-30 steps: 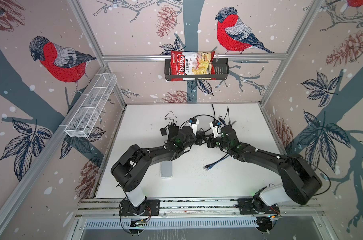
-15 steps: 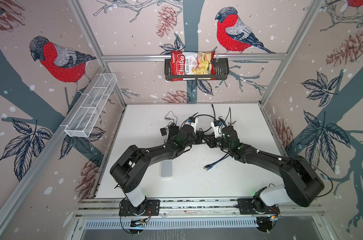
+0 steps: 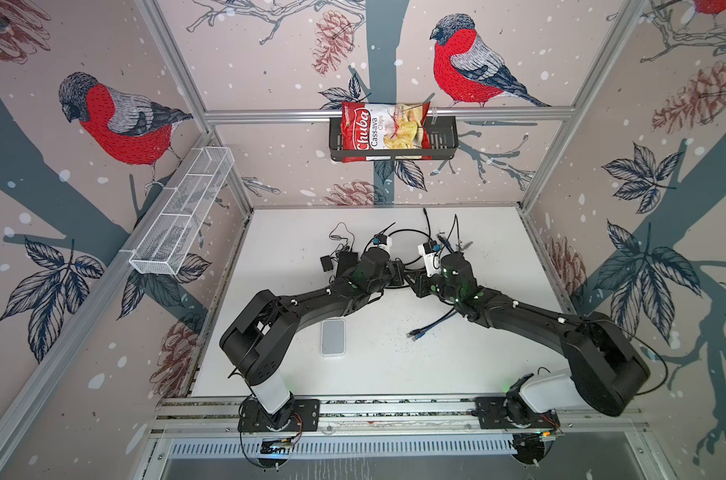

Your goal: Insert the plug into the switch port

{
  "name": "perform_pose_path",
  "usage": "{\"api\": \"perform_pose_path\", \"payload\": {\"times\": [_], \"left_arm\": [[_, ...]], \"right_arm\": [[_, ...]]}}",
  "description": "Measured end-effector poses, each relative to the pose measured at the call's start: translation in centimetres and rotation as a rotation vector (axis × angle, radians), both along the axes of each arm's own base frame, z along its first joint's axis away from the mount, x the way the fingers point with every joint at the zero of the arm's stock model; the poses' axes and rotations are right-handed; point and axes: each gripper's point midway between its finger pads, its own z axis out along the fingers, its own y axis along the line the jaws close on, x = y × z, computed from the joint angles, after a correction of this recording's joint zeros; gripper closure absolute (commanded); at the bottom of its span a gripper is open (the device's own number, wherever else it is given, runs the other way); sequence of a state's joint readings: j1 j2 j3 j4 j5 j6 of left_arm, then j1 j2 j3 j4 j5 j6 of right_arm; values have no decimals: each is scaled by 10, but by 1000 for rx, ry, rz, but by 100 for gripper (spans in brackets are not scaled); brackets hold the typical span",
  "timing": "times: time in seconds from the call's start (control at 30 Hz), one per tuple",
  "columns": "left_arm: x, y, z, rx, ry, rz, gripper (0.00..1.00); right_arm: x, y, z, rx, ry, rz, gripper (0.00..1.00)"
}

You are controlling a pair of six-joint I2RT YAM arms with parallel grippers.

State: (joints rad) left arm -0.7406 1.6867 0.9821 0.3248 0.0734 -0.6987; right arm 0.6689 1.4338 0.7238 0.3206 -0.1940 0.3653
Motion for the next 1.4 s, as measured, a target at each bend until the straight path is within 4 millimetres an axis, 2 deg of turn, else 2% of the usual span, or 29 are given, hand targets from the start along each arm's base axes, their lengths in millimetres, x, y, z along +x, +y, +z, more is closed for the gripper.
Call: {"api": "perform_pose_path", "payload": {"times": [0.47, 0.87, 1.4], "left_arm": [[-5, -4, 13, -34, -5, -28, 100], [-8, -9, 16, -72, 18, -49, 100], [-8, -9, 19, -60, -25, -60, 100]], "right_arm": [[-7, -13, 1, -23, -37, -22, 73], [-1, -2, -2, -20, -19, -2, 75], [5, 0, 0, -18, -20, -13, 81]]}}
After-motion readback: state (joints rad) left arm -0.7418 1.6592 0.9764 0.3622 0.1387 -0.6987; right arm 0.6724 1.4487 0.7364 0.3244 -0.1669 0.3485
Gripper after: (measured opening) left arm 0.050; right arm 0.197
